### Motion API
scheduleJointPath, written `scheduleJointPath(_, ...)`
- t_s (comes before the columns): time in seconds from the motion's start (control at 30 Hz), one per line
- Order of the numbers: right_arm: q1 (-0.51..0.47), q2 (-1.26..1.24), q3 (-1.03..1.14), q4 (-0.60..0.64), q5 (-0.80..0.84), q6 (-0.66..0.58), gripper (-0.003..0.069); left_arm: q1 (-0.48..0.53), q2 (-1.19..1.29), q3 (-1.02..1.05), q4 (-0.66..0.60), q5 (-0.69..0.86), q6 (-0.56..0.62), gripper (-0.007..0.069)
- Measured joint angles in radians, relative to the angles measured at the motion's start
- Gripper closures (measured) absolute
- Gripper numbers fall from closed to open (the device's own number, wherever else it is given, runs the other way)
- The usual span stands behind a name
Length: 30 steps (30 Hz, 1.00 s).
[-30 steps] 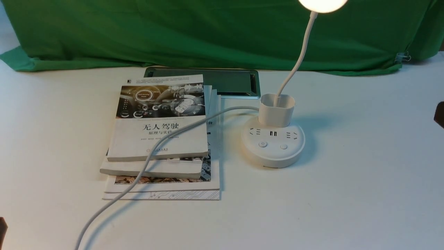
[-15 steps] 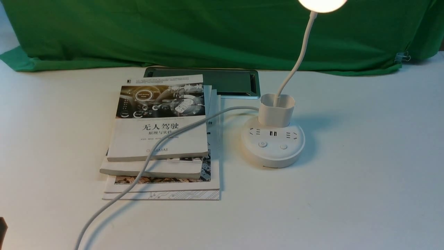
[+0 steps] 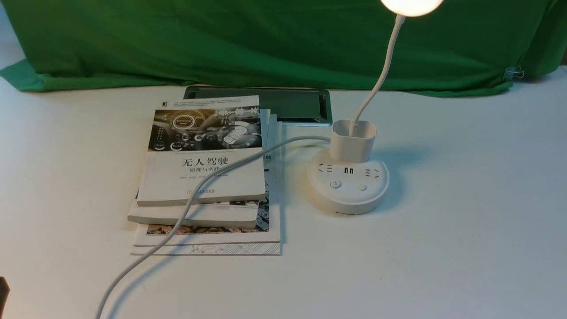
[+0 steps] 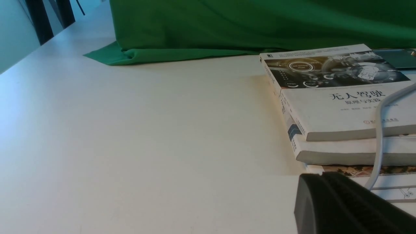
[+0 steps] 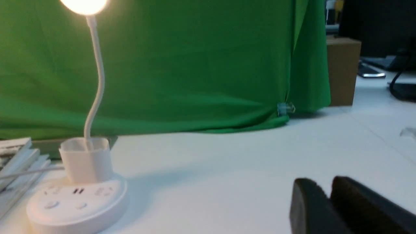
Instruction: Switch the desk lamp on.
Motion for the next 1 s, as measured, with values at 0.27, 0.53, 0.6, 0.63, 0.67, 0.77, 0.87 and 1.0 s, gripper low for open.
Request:
scheduleJointPath(0.27,0.000,0.000,0.000,0.000,0.155,0.004,0.0494,0.000,0.000,0.000,0.000,0.000,0.000,0.0603)
scheduleJointPath(0.53,0.000,0.000,0.000,0.000,0.185,0.004,0.0470,0.000,0.000,0.000,0.000,0.000,0.000,0.0603)
scheduleJointPath(0.6,0.000,0.000,0.000,0.000,0.185,0.004,0.0467,0.000,0.000,0.000,0.000,0.000,0.000,0.0603)
scheduleJointPath(0.63,0.000,0.000,0.000,0.000,0.186,0.006,0.0465,0.000,0.000,0.000,0.000,0.000,0.000,0.0603)
scheduleJointPath(0.67,0.000,0.000,0.000,0.000,0.187,0.006,0.0462,0.000,0.000,0.000,0.000,0.000,0.000,0.0603)
scheduleJointPath(0.77,0.000,0.000,0.000,0.000,0.187,0.007,0.0456,0.000,0.000,0.000,0.000,0.000,0.000,0.0603)
scheduleJointPath(0.87,0.000,0.000,0.000,0.000,0.187,0.007,0.0454,0.000,0.000,0.000,0.000,0.000,0.000,0.0603)
scheduleJointPath(1.0,0.000,-0.001,0.000,0.000,0.187,0.008,0.0438,0.000,0.000,0.000,0.000,0.000,0.000,0.0603)
